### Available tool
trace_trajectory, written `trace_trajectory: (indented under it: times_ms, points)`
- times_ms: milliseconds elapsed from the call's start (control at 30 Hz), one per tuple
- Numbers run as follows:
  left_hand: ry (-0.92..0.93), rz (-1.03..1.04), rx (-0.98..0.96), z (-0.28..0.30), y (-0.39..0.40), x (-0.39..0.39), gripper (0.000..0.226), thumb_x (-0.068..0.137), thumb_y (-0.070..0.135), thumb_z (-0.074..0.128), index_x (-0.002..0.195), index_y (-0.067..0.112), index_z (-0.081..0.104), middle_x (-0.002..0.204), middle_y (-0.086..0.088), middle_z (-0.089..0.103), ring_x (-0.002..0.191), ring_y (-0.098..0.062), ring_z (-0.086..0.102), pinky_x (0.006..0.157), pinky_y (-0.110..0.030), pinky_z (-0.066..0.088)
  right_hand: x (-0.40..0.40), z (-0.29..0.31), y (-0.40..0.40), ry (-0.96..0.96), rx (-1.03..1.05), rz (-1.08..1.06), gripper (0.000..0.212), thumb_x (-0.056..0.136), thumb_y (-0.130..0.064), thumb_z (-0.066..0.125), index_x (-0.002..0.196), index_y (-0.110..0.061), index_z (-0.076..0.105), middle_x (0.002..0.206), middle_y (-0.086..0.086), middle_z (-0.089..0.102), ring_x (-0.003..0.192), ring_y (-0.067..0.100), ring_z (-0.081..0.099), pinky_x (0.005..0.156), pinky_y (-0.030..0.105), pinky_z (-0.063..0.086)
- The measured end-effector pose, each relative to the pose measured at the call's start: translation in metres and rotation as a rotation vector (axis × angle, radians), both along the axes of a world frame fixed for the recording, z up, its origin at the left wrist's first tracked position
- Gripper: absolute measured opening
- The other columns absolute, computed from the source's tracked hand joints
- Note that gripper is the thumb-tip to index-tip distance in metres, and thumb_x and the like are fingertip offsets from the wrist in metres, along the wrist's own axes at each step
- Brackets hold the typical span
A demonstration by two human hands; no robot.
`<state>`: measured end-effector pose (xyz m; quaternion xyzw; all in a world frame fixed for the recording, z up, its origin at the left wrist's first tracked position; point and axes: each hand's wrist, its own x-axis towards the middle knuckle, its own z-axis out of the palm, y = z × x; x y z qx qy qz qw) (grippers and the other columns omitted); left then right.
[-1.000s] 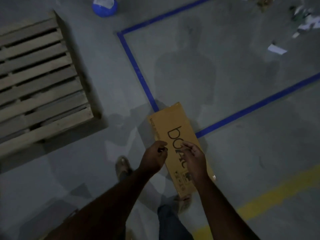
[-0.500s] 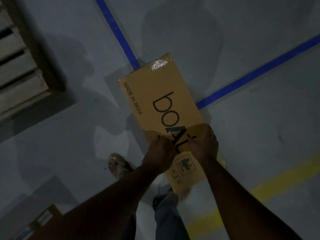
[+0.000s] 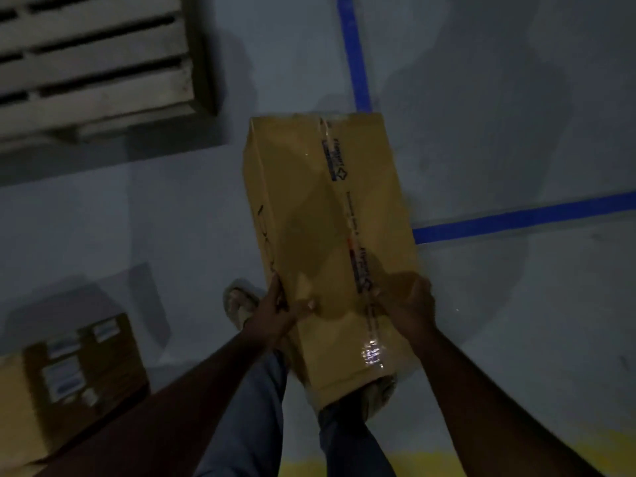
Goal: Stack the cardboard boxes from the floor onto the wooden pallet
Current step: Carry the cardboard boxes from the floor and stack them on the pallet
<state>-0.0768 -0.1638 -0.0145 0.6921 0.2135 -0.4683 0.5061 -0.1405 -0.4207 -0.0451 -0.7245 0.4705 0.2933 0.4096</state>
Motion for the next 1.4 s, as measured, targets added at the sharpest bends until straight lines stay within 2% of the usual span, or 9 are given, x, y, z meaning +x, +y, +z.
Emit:
trace_trajectory:
  times_ms: [100, 167, 333, 500, 733, 867, 1000, 1133, 1400]
  points:
    - [-0.007, 0.050, 0.049, -0.020, 0.019, -0.014, 0.116, 0.069, 0.068, 0.082, 0.158, 0.047, 0.010, 0.158, 0.016, 0.040, 0.139, -0.016, 0.048, 0.114, -0.048, 0.043, 0.007, -0.012, -0.002, 0.192, -0.071, 0.118, 0.140, 0.057, -0.083, 0.078, 0.163, -0.022, 0.010, 0.162, 0.011, 0.035, 0.146, 0.040, 0.036, 0.117, 0.057, 0.028]
    - [-0.043, 0.119, 0.089, -0.034, 0.032, -0.028, 0.113, 0.067, 0.070, 0.083, 0.157, 0.042, 0.021, 0.151, 0.013, 0.050, 0.134, -0.017, 0.054, 0.109, -0.048, 0.048, 0.005, -0.013, -0.001, 0.224, -0.007, 0.165, 0.124, 0.060, -0.082, 0.078, 0.159, -0.028, 0.025, 0.156, 0.009, 0.045, 0.140, 0.037, 0.044, 0.115, 0.054, 0.031]
    - [-0.081, 0.304, 0.041, -0.017, 0.062, -0.039, 0.086, 0.075, 0.041, 0.090, 0.147, 0.035, 0.042, 0.138, 0.009, 0.062, 0.121, -0.018, 0.064, 0.101, -0.050, 0.054, 0.005, 0.015, 0.019, -0.096, 0.140, 0.057, 0.090, 0.075, -0.049, 0.088, 0.148, -0.025, 0.042, 0.132, -0.006, 0.058, 0.118, 0.022, 0.059, 0.101, 0.040, 0.049]
    - [-0.199, 0.316, -0.002, 0.080, 0.106, 0.014, 0.082, 0.082, 0.035, 0.084, 0.149, 0.043, 0.037, 0.135, 0.009, 0.062, 0.114, -0.016, 0.068, 0.088, -0.040, 0.061, 0.044, 0.109, 0.051, -0.283, 0.190, 0.063, 0.067, 0.078, -0.035, 0.089, 0.133, -0.037, 0.050, 0.120, -0.017, 0.066, 0.110, 0.011, 0.067, 0.100, 0.043, 0.055]
    - [-0.288, 0.395, -0.021, 0.295, 0.209, 0.096, 0.064, 0.087, 0.026, 0.078, 0.138, 0.044, 0.045, 0.115, 0.009, 0.069, 0.094, -0.008, 0.073, 0.067, -0.022, 0.060, 0.146, 0.324, 0.146, -0.437, 0.297, 0.122, 0.071, 0.082, -0.022, 0.087, 0.142, -0.032, 0.048, 0.126, -0.017, 0.068, 0.110, 0.007, 0.070, 0.092, 0.038, 0.058]
    - [-0.301, 0.526, -0.036, 0.392, 0.280, 0.133, 0.074, 0.072, 0.042, 0.089, 0.137, 0.041, 0.054, 0.121, 0.001, 0.072, 0.105, -0.022, 0.073, 0.085, -0.047, 0.061, 0.206, 0.422, 0.218, -0.494, 0.346, 0.191, 0.074, 0.082, -0.027, 0.087, 0.142, -0.035, 0.046, 0.131, -0.009, 0.065, 0.112, 0.008, 0.067, 0.087, 0.032, 0.057]
    - [-0.351, 0.583, -0.045, 0.462, 0.345, 0.169, 0.076, 0.065, 0.044, 0.093, 0.131, 0.025, 0.061, 0.118, -0.005, 0.075, 0.102, -0.025, 0.075, 0.086, -0.048, 0.061, 0.262, 0.493, 0.273, -0.573, 0.382, 0.263, 0.092, 0.064, -0.049, 0.089, 0.144, -0.037, 0.046, 0.134, -0.010, 0.068, 0.114, 0.009, 0.069, 0.093, 0.037, 0.057]
    - [-0.430, 0.610, -0.031, 0.508, 0.397, 0.210, 0.052, 0.080, 0.029, 0.084, 0.126, 0.022, 0.062, 0.112, -0.004, 0.076, 0.092, -0.018, 0.076, 0.070, -0.031, 0.062, 0.319, 0.544, 0.326, -0.653, 0.448, 0.340, 0.088, 0.068, -0.046, 0.090, 0.142, -0.039, 0.044, 0.134, -0.012, 0.067, 0.118, 0.012, 0.068, 0.095, 0.045, 0.058]
    - [-0.479, 0.632, -0.028, 0.511, 0.490, 0.328, 0.062, 0.077, 0.030, 0.086, 0.131, 0.021, 0.058, 0.112, -0.004, 0.075, 0.093, -0.019, 0.076, 0.072, -0.034, 0.062, 0.428, 0.546, 0.421, -0.604, 0.583, 0.430, 0.104, 0.064, -0.045, 0.094, 0.146, -0.062, 0.032, 0.138, -0.006, 0.060, 0.118, 0.026, 0.067, 0.093, 0.054, 0.060]
